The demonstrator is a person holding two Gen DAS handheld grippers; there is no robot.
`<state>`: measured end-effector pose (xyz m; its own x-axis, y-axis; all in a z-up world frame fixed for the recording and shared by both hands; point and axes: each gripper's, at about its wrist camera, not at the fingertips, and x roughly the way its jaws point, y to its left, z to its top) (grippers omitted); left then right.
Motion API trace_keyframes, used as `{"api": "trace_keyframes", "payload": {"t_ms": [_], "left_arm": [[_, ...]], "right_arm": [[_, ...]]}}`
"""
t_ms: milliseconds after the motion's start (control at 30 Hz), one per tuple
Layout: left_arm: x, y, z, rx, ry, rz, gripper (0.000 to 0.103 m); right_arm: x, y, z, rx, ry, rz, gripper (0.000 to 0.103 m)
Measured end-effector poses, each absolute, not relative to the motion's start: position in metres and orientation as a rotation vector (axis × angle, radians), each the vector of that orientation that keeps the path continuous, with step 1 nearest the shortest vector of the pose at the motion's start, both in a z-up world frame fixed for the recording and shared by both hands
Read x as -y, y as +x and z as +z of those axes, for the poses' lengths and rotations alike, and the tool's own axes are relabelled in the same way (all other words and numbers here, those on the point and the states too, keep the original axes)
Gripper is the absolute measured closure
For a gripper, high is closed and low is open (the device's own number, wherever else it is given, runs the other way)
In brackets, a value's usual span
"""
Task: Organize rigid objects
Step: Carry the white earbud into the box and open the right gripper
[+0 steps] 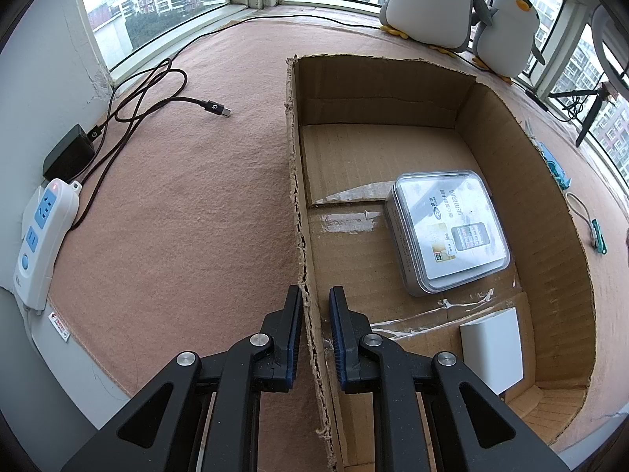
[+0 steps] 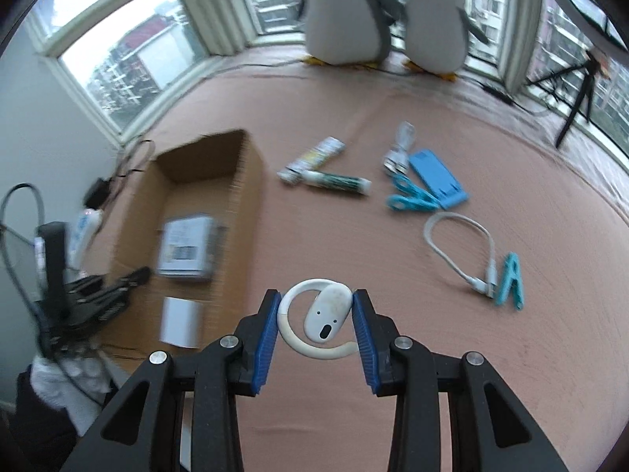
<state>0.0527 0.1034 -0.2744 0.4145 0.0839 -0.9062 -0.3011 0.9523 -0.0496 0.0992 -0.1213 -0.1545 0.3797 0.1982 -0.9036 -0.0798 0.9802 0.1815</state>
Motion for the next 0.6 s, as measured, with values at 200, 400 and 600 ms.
{"api": "trace_keyframes", "payload": {"t_ms": [200,400,600], "left_arm": [[-0.103,0.053,-0.274,-1.119,-0.22,0.243,0.088],[-0.103,0.053,-0.274,-1.119,-0.221,0.243,0.088],[-0.104,0.053,-0.274,-1.118,-0.226,0.242,0.088]], "right_arm": [[0.073,0.098,-0.142,-1.144,0.051,0.301,0.069],[0.03,0.097,-0.143,-1.15,-0.004,0.396,0.069],[0.005,0.101,-0.153,-1.169,-0.038,0.444,0.069]]}}
